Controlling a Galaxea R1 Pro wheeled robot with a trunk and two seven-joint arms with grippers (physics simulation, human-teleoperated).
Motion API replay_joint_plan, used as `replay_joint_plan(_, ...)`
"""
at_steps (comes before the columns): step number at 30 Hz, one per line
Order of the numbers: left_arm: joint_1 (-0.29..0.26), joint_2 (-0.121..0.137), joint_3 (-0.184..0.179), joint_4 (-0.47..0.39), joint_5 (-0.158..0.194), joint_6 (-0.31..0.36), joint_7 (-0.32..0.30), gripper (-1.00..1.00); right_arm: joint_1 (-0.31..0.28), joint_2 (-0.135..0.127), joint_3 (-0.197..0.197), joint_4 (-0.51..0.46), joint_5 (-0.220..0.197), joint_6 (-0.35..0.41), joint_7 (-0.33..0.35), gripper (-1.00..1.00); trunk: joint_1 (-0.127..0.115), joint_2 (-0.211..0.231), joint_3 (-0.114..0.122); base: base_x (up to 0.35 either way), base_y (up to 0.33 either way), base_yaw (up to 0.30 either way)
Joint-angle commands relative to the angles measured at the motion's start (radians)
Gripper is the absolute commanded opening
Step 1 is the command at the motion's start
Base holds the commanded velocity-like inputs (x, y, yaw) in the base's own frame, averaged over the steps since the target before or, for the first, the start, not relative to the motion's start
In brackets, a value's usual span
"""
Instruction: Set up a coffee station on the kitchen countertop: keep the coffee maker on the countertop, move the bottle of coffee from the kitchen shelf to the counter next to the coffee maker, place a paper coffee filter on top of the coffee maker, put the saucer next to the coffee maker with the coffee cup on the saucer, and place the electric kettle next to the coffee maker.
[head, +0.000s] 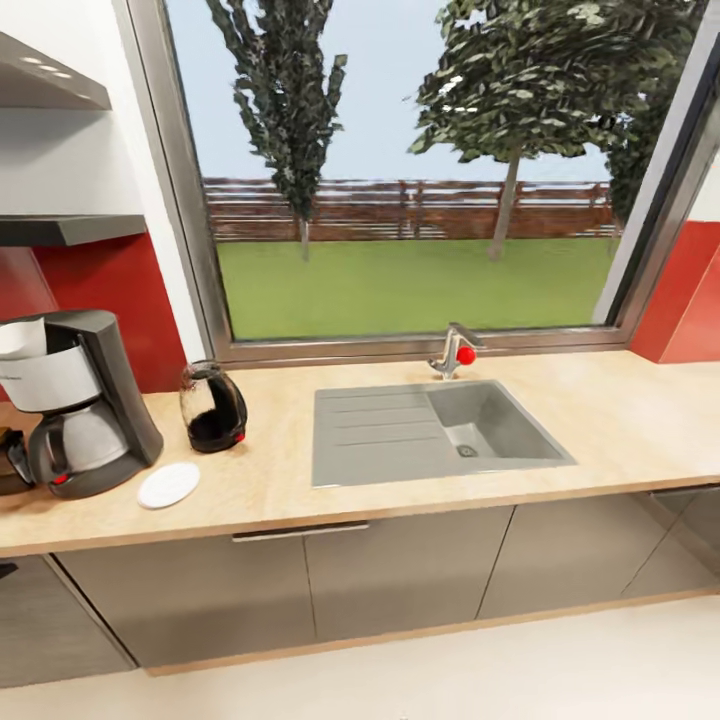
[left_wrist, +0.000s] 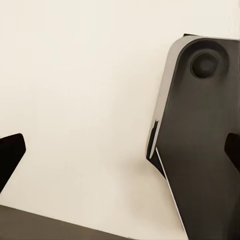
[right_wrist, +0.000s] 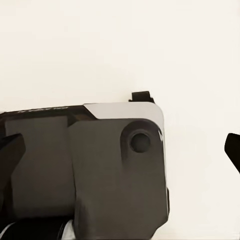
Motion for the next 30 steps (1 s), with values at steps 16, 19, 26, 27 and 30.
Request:
replay_joint_plan(16, 0.000, 0.000, 0.003, -0.002, -0.003, -0.002, 0.001, 1.00, 0.001, -0.009, -0.002, -0.002, 0.000, 0.005, 0.004, 1.00, 0.001, -0.002, -0.002, 0.000, 0.000, -0.287)
replay_joint_plan(19, 0.000, -0.002, 0.004, -0.004, -0.005, -0.003, -0.002, 1.00, 0.001, -0.003, -0.001, -0.002, 0.000, 0.005, 0.002, 1.00, 0.001, -0.002, -0.002, 0.000, 0.000, -0.288)
replay_joint_plan(26, 0.000, -0.019, 0.008, -0.005, -0.002, -0.004, -0.004, 1.00, 0.001, -0.003, -0.001, -0.002, 0.002, 0.006, -0.003, 1.00, 0.001, -0.002, -0.002, 0.000, 0.000, -0.288)
replay_joint_plan(27, 0.000, -0.022, 0.009, -0.005, -0.002, -0.003, -0.005, 1.00, 0.001, -0.004, -0.001, -0.002, 0.002, 0.006, -0.003, 1.00, 0.001, -0.002, -0.002, 0.000, 0.000, -0.288)
replay_joint_plan(30, 0.001, -0.045, 0.006, -0.001, -0.007, -0.001, -0.006, 1.00, 0.001, -0.009, -0.002, -0.002, 0.002, 0.006, 0.004, 1.00, 0.001, -0.002, -0.002, 0.000, 0.000, -0.288)
